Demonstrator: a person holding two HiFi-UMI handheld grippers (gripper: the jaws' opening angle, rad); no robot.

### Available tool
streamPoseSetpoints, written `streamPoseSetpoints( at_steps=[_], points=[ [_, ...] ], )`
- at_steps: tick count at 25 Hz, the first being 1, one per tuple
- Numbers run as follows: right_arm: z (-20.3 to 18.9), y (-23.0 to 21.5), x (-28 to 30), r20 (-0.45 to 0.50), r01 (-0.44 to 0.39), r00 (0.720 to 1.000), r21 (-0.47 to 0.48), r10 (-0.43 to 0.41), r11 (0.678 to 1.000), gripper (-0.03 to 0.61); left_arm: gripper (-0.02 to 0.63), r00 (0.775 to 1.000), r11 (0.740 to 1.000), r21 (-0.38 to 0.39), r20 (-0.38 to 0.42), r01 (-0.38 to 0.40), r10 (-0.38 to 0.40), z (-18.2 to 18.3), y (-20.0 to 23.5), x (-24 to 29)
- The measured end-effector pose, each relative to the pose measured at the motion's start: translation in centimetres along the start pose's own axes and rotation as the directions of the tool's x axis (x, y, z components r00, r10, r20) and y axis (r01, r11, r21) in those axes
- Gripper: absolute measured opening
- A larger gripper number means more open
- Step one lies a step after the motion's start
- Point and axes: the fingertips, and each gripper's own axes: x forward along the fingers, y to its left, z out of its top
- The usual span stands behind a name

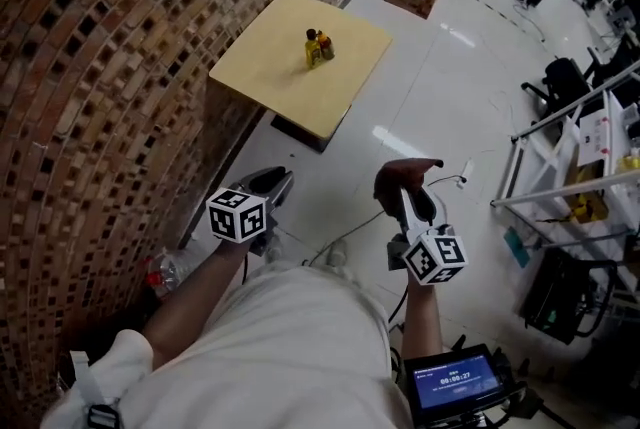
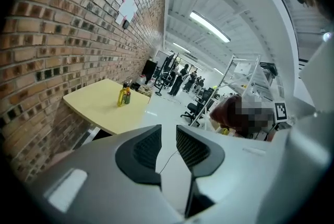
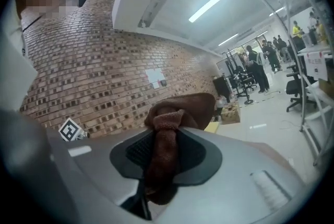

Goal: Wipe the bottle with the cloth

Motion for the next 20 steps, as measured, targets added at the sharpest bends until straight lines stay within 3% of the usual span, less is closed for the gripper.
streamPoseSetpoints(
  at_steps=[3,9,14,20],
  points=[
    [-1.2,1.5,-0.2,0.003,0.015,1.000,0.053,-0.015,0.998,0.101,0.097,1.000,1.000,0.025,0.004,-0.002,0.002,0.2,1.9,-2.1],
    [-3.7,4.7,1.8,-0.019,0.038,0.999,0.099,-0.036,0.994,0.101,0.094,0.999,0.999,-0.034,0.019,-0.043,0.043,-0.7,7.6,-6.6],
    [-4.5,7.5,3.8,-0.030,0.015,0.999,0.085,-0.012,0.996,0.101,0.091,0.997,0.994,-0.073,-0.003,-0.079,0.079,-2.5,11.5,-9.3],
    [-3.9,9.6,5.3,-0.036,-0.023,0.999,0.057,0.025,0.998,0.101,0.089,0.997,0.993,-0.089,-0.009,-0.072,0.072,-2.8,13.0,-9.6]
  ],
)
